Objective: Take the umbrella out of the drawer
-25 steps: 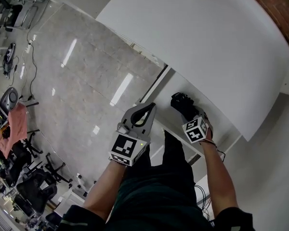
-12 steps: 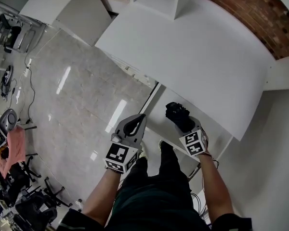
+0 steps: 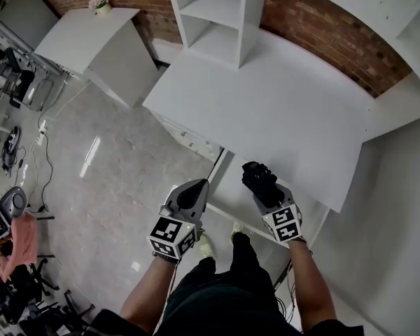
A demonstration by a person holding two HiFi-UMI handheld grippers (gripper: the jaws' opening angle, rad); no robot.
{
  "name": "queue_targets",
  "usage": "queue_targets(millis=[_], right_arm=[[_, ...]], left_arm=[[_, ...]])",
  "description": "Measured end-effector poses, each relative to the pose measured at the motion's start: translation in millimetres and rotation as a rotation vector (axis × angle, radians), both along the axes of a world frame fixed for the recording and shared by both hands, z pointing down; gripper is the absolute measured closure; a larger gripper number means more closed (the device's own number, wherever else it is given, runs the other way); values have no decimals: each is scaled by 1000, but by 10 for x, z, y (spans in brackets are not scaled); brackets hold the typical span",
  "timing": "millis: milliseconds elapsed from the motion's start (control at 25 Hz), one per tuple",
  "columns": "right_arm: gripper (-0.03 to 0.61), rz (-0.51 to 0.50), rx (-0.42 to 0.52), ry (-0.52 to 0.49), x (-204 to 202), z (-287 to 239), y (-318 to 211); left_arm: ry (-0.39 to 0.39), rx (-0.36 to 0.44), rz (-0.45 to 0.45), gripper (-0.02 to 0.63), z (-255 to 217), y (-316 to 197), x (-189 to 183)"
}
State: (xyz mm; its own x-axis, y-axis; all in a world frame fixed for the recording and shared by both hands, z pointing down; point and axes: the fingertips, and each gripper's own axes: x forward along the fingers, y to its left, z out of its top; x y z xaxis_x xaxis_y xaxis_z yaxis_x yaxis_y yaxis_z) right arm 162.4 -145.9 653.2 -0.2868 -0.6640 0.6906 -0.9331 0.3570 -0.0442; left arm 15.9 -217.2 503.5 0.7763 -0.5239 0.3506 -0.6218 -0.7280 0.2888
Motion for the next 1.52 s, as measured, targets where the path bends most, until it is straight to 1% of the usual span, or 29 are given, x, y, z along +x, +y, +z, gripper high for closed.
queue_targets(millis=[200,560,920,1120,1520], right_arm=[[359,47,85,-8,64,-473,-41],[359,121,246,-64,73,-1380,-89],[359,175,405,-83,118,-2137,-65],[359,199,477,-84,129,-2501,-19],[359,233,615,-103,135,-3228,46]], left_arm=[[16,38,20,607,-284,5,34],[39,62,21,607,-718,23,14],[108,93,38,607,-1179,74,4],[140,100,45,607,-1433,97,-2],[194,154,65,607,-1952,142,22]])
